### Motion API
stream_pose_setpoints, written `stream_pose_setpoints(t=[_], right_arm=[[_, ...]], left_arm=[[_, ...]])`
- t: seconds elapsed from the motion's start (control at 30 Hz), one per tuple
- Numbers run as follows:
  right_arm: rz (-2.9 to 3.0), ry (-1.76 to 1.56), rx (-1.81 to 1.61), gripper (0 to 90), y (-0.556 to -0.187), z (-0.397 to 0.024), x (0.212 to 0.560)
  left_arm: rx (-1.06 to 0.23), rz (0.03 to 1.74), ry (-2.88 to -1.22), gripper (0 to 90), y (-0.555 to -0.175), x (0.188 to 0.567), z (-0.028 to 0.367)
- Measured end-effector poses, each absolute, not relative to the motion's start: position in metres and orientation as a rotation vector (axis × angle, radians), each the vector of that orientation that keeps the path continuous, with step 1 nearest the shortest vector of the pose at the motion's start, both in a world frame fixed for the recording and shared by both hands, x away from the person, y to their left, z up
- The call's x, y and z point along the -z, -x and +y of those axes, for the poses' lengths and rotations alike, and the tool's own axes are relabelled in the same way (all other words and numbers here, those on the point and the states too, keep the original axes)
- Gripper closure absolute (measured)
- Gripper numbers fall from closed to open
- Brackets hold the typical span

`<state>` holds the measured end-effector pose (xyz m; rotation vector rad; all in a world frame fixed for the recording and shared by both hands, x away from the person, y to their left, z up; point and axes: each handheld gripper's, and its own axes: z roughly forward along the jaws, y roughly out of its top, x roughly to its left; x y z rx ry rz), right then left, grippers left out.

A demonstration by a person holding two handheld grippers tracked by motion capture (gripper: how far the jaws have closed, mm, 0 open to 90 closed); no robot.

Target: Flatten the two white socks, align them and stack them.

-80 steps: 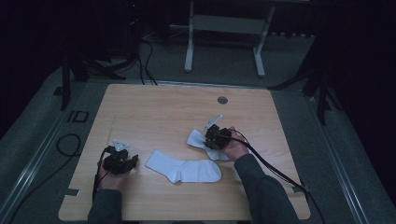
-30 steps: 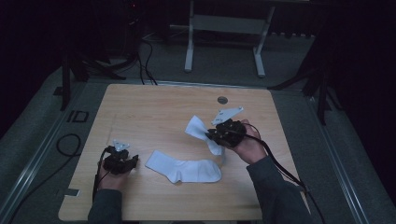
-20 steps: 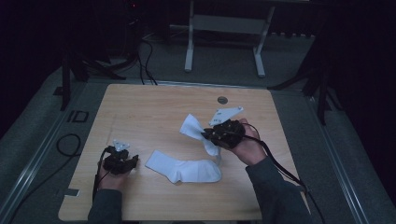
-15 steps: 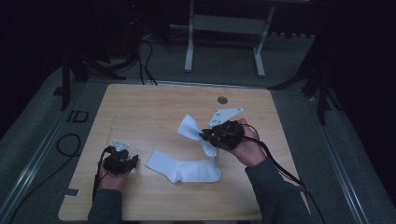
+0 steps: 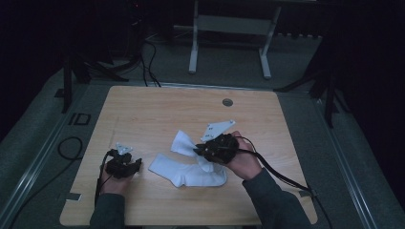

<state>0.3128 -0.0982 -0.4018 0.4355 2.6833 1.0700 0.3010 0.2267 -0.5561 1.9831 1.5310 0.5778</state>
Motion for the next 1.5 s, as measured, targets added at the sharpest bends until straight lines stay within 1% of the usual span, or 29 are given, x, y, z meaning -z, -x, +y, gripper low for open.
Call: stream_pose_setpoints(t=[0.13,0.37,0.67,1.0,1.3,1.33,1.5], right_arm=[[2.688,-0.424,-1.065,82.1,-0.312,-0.094,0.406],[2.627,-0.420,-1.117,82.1,-0.309,-0.100,0.384],[2.653,-0.402,-1.065,82.0,-0.304,-0.095,0.393],[2.637,-0.405,-1.070,81.9,-0.299,-0.103,0.386],[2.687,-0.407,-1.020,82.0,-0.304,-0.086,0.409],[2.709,-0.407,-1.000,82.0,-0.304,-0.079,0.419],[2.753,-0.415,-0.988,82.0,-0.306,-0.065,0.439]], left_arm=[[-0.579,1.530,-1.984,54.8,-0.301,0.556,0.227],[-0.577,1.529,-1.986,54.8,-0.301,0.556,0.227],[-0.578,1.527,-1.986,54.8,-0.301,0.556,0.226],[-0.576,1.530,-1.984,54.8,-0.301,0.556,0.226],[-0.576,1.527,-1.988,54.8,-0.301,0.556,0.226],[-0.576,1.527,-1.989,54.8,-0.301,0.556,0.226],[-0.573,1.528,-1.990,54.8,-0.301,0.556,0.226]])
